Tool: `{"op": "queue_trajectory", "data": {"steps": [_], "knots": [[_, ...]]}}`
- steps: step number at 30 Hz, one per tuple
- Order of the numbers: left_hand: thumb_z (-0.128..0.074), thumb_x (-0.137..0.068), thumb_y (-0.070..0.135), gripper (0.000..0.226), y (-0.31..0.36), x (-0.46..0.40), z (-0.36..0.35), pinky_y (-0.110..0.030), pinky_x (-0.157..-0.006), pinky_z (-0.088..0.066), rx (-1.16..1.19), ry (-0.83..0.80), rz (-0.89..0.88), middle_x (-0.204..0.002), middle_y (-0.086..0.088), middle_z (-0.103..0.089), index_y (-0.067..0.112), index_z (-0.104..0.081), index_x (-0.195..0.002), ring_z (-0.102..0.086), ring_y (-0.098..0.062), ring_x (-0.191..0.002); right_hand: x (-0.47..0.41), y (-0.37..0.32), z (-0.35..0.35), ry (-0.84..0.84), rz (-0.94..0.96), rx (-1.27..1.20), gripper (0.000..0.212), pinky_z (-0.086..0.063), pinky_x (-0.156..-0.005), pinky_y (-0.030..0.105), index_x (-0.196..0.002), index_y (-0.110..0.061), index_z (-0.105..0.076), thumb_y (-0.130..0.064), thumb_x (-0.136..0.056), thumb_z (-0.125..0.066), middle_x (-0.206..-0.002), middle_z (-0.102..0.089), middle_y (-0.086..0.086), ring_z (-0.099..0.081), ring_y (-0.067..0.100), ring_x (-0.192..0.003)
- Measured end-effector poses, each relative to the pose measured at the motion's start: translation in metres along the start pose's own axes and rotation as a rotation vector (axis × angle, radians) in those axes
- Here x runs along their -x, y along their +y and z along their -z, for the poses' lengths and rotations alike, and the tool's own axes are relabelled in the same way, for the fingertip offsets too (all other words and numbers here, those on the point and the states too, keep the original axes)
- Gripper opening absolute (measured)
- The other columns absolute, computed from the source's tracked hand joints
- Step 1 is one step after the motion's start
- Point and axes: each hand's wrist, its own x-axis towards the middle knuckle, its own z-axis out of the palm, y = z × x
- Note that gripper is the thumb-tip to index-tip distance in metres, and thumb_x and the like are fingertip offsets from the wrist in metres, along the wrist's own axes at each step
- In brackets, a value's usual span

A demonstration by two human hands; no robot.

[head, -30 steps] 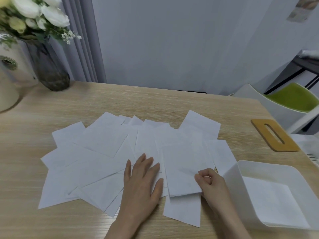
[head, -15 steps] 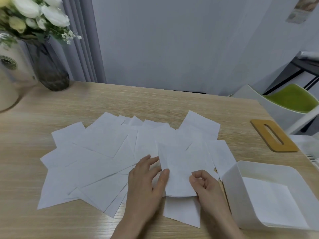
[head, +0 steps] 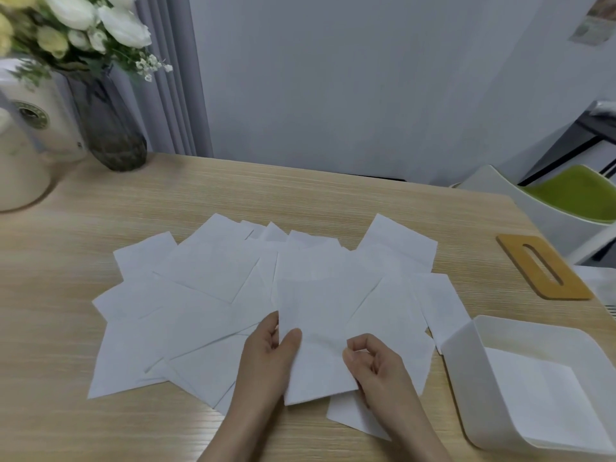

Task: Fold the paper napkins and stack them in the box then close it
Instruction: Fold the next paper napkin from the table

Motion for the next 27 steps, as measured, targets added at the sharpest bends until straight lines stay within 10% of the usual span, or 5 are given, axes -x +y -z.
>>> {"op": "queue_trajectory", "data": {"steps": [13, 27], "knots": [[-0.058, -0.094, 0.006, 0.02, -0.003, -0.005, 0.014, -0.038, -0.076, -0.055, 0.006, 0.103, -0.012, -0.089, 0.004, -0.076, 0.023, -0.069, -0.097, -0.072, -0.017, -0.084, -0.007, -0.002, -0.016, -0.045, 0.022, -0.069, 0.005, -0.035, -0.053, 0.012, -0.088, -0.013, -0.063, -0.008, -0.088, -0.064, -0.046, -0.049, -0.009, -0.044, -0.001, -0.044], [-0.052, -0.097, 0.006, 0.023, -0.005, -0.012, 0.039, -0.041, -0.078, -0.055, 0.128, 0.17, 0.056, -0.092, -0.003, -0.077, 0.018, -0.071, -0.099, -0.072, -0.025, -0.087, -0.029, -0.011, 0.0, 0.224, 0.035, 0.105, 0.019, -0.045, -0.076, 0.029, -0.099, -0.03, -0.063, -0.018, -0.085, -0.066, -0.093, -0.064, -0.013, -0.046, 0.002, -0.064]]}}
